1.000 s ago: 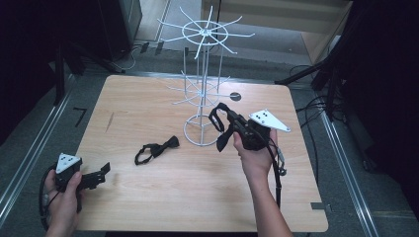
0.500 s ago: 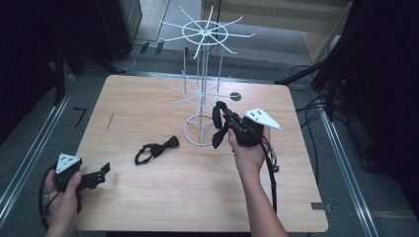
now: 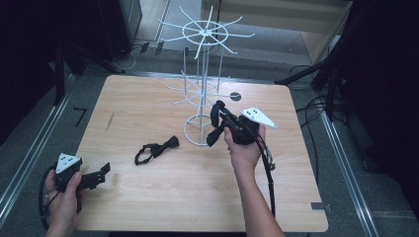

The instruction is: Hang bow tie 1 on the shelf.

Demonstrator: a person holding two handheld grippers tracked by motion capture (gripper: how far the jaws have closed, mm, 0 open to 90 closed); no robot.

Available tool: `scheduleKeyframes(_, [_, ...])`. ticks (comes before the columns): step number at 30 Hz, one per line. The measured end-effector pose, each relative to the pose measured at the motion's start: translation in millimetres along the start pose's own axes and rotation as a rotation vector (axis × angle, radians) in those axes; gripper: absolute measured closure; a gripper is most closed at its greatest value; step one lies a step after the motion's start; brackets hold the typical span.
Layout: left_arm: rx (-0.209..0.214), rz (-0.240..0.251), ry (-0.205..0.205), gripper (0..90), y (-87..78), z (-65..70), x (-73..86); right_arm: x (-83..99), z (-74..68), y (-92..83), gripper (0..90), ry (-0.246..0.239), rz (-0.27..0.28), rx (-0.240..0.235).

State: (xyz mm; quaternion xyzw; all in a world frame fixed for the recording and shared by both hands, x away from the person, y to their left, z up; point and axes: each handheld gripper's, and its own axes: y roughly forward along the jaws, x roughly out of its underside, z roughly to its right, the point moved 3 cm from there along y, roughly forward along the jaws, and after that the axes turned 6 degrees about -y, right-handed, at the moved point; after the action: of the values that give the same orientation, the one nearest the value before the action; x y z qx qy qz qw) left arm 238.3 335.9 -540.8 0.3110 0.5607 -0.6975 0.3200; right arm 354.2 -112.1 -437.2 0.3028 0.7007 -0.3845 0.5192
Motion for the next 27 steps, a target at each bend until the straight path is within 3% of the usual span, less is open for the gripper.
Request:
scheduleKeyframes(7, [0.000, 0.004, 0.000, 0.0, -0.1, 0.0, -0.2, 3.3, 0.2, -2.7, 69.4, -0.027, -0.004, -0.004])
scheduleKeyframes(12, [0.003, 0.002, 0.000, 0.0, 0.2, 0.0, -0.2, 9.2, 0.3, -13.9, 53.2, -0.057, -0.013, -0.026])
scheduleKeyframes(27, [0.002, -0.001, -0.002, 0.0, 0.1, -0.2, 0.0, 18.1, -5.7, -39.0, 36.7, -0.091, -0.035, -0.042])
